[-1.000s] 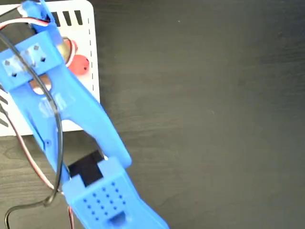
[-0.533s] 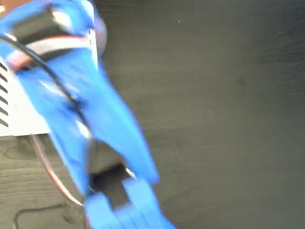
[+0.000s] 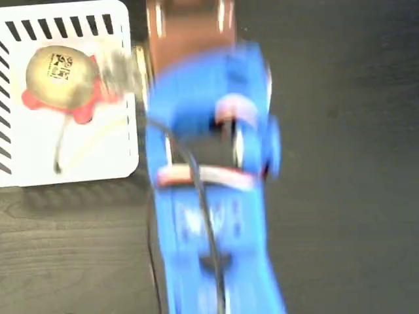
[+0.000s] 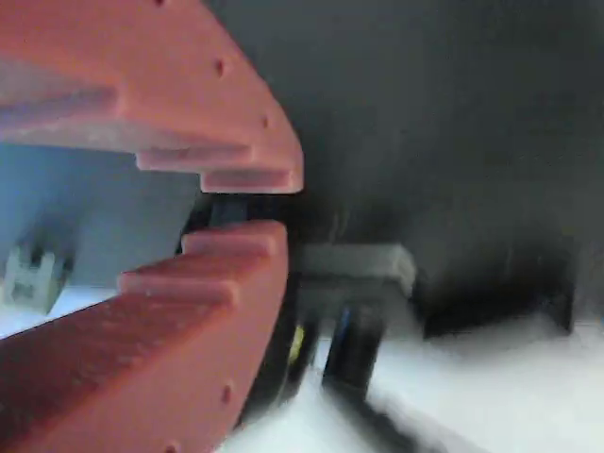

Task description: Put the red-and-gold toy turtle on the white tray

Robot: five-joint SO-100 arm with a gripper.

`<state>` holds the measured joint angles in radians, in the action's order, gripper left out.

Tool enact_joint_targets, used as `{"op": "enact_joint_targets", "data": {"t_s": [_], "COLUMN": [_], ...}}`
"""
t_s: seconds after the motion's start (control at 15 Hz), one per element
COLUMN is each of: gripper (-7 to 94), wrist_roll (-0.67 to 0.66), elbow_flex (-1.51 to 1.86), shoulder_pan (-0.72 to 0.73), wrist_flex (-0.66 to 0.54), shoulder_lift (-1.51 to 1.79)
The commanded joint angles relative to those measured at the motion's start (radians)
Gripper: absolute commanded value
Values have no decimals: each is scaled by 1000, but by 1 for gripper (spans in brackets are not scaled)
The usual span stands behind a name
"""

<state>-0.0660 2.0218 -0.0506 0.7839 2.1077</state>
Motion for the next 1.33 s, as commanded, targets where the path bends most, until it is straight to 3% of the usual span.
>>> {"op": "enact_joint_targets", "data": {"t_s": [0.0,0.27,0.53,0.93,1.27], "gripper": [0,0,0,0,0], "wrist_roll": [-12,23,25,69,38], "elbow_flex": [342,678,833,893,897], "shoulder_pan": [28,43,48,29,43], "wrist_flex": [-91,-15,213,483,486], "shoulder_lift": [256,535,881,1120,1141]}}
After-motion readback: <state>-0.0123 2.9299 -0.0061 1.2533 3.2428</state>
